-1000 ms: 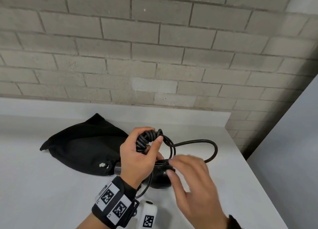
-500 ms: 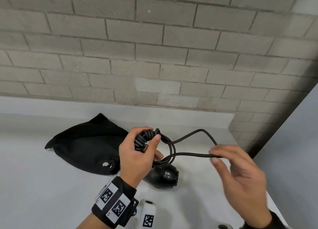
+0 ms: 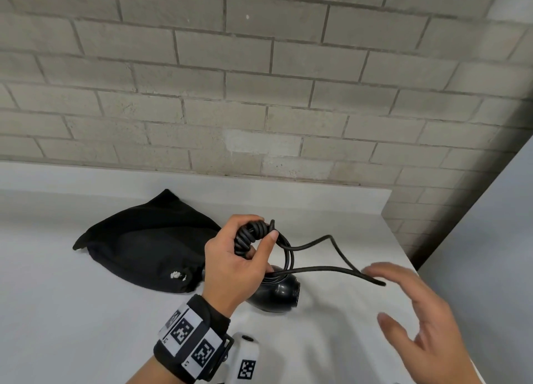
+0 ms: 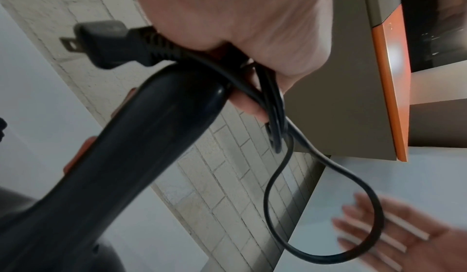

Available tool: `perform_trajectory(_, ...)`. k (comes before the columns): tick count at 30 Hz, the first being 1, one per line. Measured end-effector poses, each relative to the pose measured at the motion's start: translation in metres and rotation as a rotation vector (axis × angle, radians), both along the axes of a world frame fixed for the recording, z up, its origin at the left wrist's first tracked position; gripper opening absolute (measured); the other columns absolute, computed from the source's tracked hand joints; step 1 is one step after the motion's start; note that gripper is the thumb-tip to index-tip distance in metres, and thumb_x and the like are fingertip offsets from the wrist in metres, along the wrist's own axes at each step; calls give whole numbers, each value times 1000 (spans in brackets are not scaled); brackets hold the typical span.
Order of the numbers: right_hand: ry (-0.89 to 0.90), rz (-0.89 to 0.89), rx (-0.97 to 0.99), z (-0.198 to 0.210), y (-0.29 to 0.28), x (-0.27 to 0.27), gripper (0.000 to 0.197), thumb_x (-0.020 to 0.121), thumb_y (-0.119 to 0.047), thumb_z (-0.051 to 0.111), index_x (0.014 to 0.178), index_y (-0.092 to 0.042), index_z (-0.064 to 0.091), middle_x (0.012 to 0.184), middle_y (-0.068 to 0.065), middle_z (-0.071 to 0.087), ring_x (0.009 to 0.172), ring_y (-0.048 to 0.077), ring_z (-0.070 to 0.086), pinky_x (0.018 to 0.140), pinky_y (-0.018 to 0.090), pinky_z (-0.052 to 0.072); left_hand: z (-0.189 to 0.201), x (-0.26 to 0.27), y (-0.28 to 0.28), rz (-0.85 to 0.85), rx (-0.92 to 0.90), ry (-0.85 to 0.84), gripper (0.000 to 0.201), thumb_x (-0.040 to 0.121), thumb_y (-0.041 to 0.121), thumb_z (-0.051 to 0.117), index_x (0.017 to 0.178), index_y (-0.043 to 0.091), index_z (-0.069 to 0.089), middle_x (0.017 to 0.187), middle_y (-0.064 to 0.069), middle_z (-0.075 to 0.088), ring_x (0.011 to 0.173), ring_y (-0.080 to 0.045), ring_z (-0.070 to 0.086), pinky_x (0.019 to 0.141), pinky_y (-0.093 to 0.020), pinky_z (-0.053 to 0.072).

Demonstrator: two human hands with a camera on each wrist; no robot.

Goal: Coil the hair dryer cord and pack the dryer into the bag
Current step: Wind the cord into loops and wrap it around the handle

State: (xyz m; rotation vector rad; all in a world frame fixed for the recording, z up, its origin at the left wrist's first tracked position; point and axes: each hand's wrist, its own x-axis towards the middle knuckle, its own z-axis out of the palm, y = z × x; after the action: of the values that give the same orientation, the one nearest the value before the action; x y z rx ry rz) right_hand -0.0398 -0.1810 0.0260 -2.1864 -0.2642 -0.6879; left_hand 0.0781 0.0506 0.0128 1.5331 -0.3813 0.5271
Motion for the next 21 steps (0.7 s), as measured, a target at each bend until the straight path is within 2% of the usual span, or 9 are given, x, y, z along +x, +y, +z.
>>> perform_trajectory(2,-137,-6,-47,19,20,-1,37,78,-31,60,112,-15,65,113,-4,66,111,17,59,96,21,42,-1,-1,-2,2,7,-13,22,81,23,74,98,15,64,68,-3,67,40,-15,65,42,-26,52)
perform_trajectory(4,-246,-42,-221,30,46,8,33,84,-30,62,108,-8,68,109,2,66,104,18,60,93,25,44,-1,-2,-6,6,19,-31,21,82,21,76,98,14,64,71,-2,67,41,-14,65,43,-26,52)
perform_trajectory(6,-225,-57,-485,27,68,21,26,87,-29,63,105,-12,69,105,2,66,94,19,61,85,30,50,-2,-3,-8,11,36,-56,21,84,18,78,99,13,64,71,0,67,41,-14,65,43,-29,54)
perform_trajectory(8,-120,-55,-701,19,80,34,18,84,-29,67,97,-18,66,89,-3,63,75,18,61,65,29,52,-3,-3,-8,4,42,-70,22,84,19,78,100,12,64,75,2,68,42,-14,65,45,-34,55)
perform_trajectory(10,-26,-49,-805,15,85,42,17,77,-28,78,85,-23,64,71,-7,55,57,13,53,48,20,37,-4,-5,-6,-4,39,-62,22,83,19,77,99,11,63,76,2,69,43,-14,66,46,-36,56)
perform_trajectory(11,-11,-59,-837,15,86,44,20,73,-27,82,79,-25,63,65,-9,51,52,12,49,46,20,27,-4,-6,-5,-8,39,-55,22,83,18,76,99,10,63,72,1,69,43,-14,67,47,-36,57)
perform_trajectory(14,-12,-99,-871,19,86,44,28,60,-20,88,70,-25,62,58,-9,47,48,13,46,44,23,19,-6,-4,-2,-1,37,-67,22,84,18,77,99,10,63,68,2,70,55,-11,71,55,-30,59)
perform_trajectory(18,-20,-208,-748,22,90,37,22,64,-14,84,72,-22,64,61,-6,51,48,18,48,36,27,31,-7,0,-2,53,70,-110,21,82,19,77,97,10,66,81,9,70,74,-8,71,69,-15,54)
perform_trajectory(21,-25,-307,-639,18,94,32,19,65,-12,82,74,-21,69,63,-6,55,46,20,49,35,26,35,-7,0,-5,64,92,-98,24,82,30,76,98,15,67,89,14,70,79,-8,70,71,-21,56)
